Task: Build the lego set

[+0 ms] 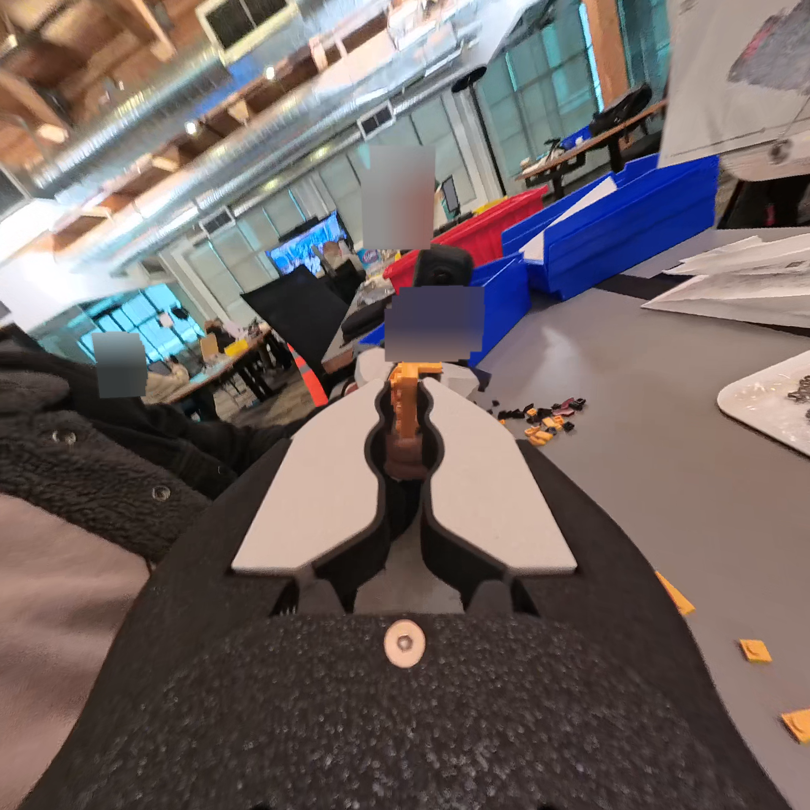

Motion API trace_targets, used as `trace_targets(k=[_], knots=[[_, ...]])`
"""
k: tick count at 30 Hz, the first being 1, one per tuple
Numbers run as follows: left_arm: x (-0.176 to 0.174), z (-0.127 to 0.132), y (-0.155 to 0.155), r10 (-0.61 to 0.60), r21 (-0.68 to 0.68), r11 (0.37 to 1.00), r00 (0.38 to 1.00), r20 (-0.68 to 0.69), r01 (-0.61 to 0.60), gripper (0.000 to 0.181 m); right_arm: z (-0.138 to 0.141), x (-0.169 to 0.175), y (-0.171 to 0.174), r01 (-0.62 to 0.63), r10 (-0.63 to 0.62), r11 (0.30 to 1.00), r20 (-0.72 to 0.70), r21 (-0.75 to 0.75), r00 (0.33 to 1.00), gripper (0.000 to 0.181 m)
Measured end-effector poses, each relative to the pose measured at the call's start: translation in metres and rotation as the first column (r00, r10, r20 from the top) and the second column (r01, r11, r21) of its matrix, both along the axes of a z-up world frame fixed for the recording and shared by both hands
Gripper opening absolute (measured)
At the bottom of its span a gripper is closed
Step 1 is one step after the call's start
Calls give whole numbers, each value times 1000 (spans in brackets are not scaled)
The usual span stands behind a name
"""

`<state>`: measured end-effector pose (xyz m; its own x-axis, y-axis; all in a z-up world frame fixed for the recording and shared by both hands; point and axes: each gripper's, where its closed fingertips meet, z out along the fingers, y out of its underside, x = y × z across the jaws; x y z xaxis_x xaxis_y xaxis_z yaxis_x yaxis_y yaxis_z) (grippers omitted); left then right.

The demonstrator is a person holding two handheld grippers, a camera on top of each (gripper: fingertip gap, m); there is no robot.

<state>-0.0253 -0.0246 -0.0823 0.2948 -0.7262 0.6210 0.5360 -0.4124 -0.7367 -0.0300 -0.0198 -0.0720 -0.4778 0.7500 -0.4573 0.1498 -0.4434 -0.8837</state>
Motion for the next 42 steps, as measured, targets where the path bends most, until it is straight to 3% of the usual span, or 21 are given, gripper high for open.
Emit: trace_targets(k=[2, 4, 6, 9, 13, 16, 22, 24, 26, 28, 30, 31, 32, 34, 36, 37, 40, 42], knots=[[-5, -3, 5, 106, 55, 993, 989, -103, -101, 28, 2, -2, 11, 48, -50, 996, -25, -69, 998, 10], [-8, -9, 12, 264, 157, 961, 923, -280, -228, 31, 5, -3, 21, 82, -92, 982, -51, -171, 994, 10], [-15, -10, 18, 455, 317, 884, 782, -426, -342, 34, 1, -7, 27, 106, -122, 959, -48, -265, 991, 10], [-20, -10, 22, 632, 502, 773, 552, -544, -389, 33, -5, -11, 30, 115, -146, 906, -46, -408, 988, 10], [-22, -11, 22, 717, 615, 696, 380, -584, -370, 26, -12, -16, 28, 112, -144, 840, -20, -531, 989, 10], [-19, -11, 22, 747, 670, 665, 298, -594, -329, 23, -13, -16, 28, 114, -148, 805, -11, -582, 989, 10], [-13, -17, 26, 739, 671, 674, 255, -624, -310, 32, -12, -15, 26, 146, -193, 789, -14, -596, 981, 10], [-12, -17, 26, 749, 684, 662, 232, -621, -307, 22, -12, -16, 21, 158, -205, 802, -18, -576, 979, 10], [-12, -16, 25, 746, 683, 665, 235, -623, -302, 21, -10, -15, 20, 146, -193, 814, -26, -562, 981, 10], [-13, -18, 24, 711, 649, 703, 282, -644, -291, 21, -12, -15, 19, 118, -142, 840, -4, -529, 990, 10], [-9, -20, 17, 643, 603, 762, 392, -658, -237, 21, -11, -10, 11, -7, 12, 884, 8, -468, 1000, 10], [-9, -22, 13, 586, 558, 802, 462, -666, -212, 21, -11, -4, 6, -94, 107, 914, 11, -395, 994, 19], [-7, -24, 9, 514, 506, 844, 541, -666, -179, 20, -12, 4, 3, -160, 173, 947, 23, -277, 985, 22], [-2, -31, -2, 357, 411, 907, 676, -645, -87, 20, -26, 12, 9, -149, 141, 985, 96, 83, 985, 26], [4, -44, -8, 221, 339, 941, 742, -633, 9, 20, -44, 17, 15, -115, 67, 903, 128, 414, 990, 34], [7, -50, -10, 167, 311, 949, 759, -629, 50, 20, -53, 20, 10, -143, 85, 856, 137, 498, 987, 36], [19, -62, -13, 42, 254, 955, 779, -625, 152, 20, -67, 22, -9, -216, 157, 809, 154, 547, 976, 39], [24, -68, -14, 10, 238, 954, 770, -638, 185, 20, -75, 22, -14, -240, 171, 784, 172, 572, 970, 27]])
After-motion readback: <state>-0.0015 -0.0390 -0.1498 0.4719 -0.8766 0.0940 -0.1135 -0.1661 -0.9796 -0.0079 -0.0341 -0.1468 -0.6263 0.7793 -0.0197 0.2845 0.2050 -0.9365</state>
